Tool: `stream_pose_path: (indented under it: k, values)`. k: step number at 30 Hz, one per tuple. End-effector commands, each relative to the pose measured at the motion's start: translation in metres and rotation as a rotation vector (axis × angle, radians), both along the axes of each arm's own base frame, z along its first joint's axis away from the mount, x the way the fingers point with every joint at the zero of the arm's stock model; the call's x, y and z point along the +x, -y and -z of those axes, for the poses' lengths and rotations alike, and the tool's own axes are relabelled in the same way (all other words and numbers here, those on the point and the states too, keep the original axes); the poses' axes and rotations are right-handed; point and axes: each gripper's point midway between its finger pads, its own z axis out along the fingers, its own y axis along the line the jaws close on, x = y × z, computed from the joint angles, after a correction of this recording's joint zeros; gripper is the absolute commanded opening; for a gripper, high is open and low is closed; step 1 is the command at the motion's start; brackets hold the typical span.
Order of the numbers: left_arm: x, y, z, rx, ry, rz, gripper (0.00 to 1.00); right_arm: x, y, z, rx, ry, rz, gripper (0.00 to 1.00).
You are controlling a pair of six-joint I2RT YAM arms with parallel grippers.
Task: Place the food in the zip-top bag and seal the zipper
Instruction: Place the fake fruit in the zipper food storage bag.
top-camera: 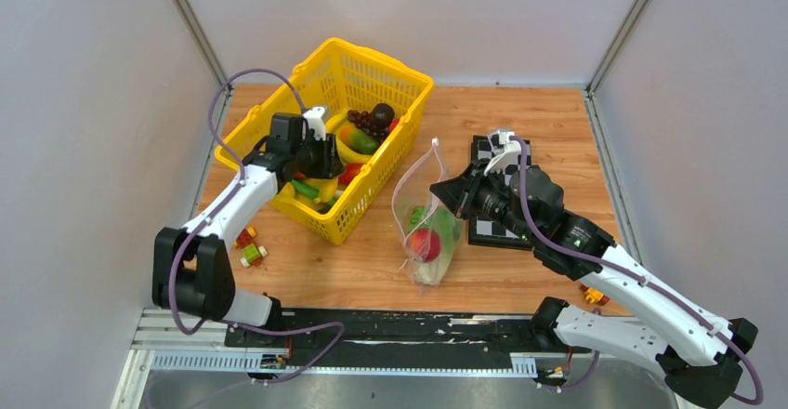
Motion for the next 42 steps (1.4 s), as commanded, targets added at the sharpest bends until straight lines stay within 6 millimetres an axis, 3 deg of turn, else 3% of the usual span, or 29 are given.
stream_pose_path:
  k: [1,8,15,23,31,37,42]
  values:
    - [-0.004,0.008,-0.067,-0.121,0.162,-0.023,0.25,0.000,0.002,-0.014,0.027,0.041,0.004,0.00]
    - [-0.027,0.015,-0.160,-0.307,0.414,-0.023,0.26,0.002,0.001,-0.012,0.031,0.038,0.011,0.00]
    - [-0.066,0.023,-0.245,-0.540,0.624,0.018,0.27,0.004,-0.001,-0.013,0.043,0.037,0.016,0.00]
    - [-0.120,0.049,-0.319,-0.807,0.790,0.153,0.28,0.005,-0.005,-0.011,0.049,0.029,0.007,0.00]
    - [-0.158,0.098,-0.346,-0.961,0.850,0.282,0.28,0.004,-0.007,-0.012,0.060,0.023,0.002,0.00]
    - [-0.161,0.128,-0.345,-1.002,0.844,0.302,0.29,0.002,-0.005,-0.013,0.073,0.020,0.003,0.00]
    - [-0.156,0.147,-0.333,-0.982,0.848,0.274,0.29,0.000,-0.001,-0.014,0.078,0.025,0.013,0.00]
